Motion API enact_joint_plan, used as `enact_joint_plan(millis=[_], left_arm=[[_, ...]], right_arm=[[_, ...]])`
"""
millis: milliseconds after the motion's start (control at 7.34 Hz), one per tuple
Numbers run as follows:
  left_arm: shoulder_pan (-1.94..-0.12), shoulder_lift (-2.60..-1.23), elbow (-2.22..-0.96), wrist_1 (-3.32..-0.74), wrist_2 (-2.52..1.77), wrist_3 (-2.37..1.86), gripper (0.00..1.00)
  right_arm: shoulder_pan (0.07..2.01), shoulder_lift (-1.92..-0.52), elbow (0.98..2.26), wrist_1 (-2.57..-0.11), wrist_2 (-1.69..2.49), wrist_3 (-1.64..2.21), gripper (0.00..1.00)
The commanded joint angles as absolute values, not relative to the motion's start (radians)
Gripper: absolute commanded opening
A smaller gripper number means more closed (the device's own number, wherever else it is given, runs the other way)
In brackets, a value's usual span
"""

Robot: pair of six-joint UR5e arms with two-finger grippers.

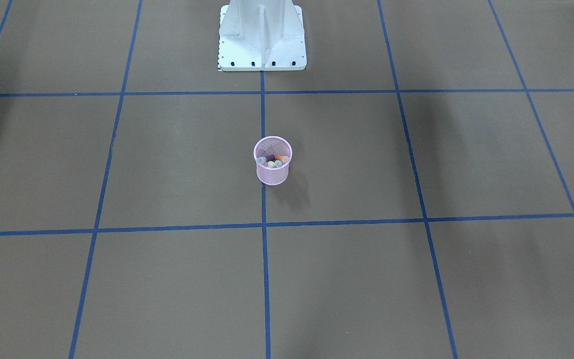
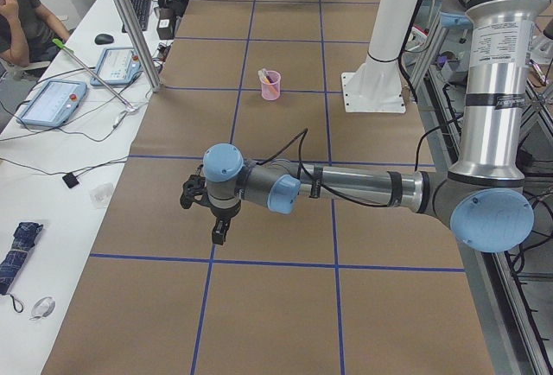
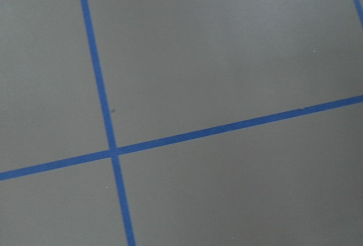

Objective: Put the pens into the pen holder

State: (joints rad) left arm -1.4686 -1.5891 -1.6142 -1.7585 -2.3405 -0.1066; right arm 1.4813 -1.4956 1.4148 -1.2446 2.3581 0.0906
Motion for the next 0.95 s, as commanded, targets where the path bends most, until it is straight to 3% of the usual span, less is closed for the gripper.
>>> enact_joint_plan(millis=[0,272,817], left_arm=[[-1.474,-1.618,-1.603,-1.628,-2.335,-0.103,0.99],[-1.476,-1.641,-1.603,-1.543,-2.39,-0.103,0.99],[-1.503,-1.591,-1.628,-1.571,-2.5,-0.106,1.0]], right_arm=[[1.483,-1.378,1.411,-1.566,2.358,-0.068,1.0],[1.491,-1.36,1.44,-1.65,2.356,-0.072,1.0],[1.489,-1.477,1.585,-1.655,2.341,-0.058,1.0]])
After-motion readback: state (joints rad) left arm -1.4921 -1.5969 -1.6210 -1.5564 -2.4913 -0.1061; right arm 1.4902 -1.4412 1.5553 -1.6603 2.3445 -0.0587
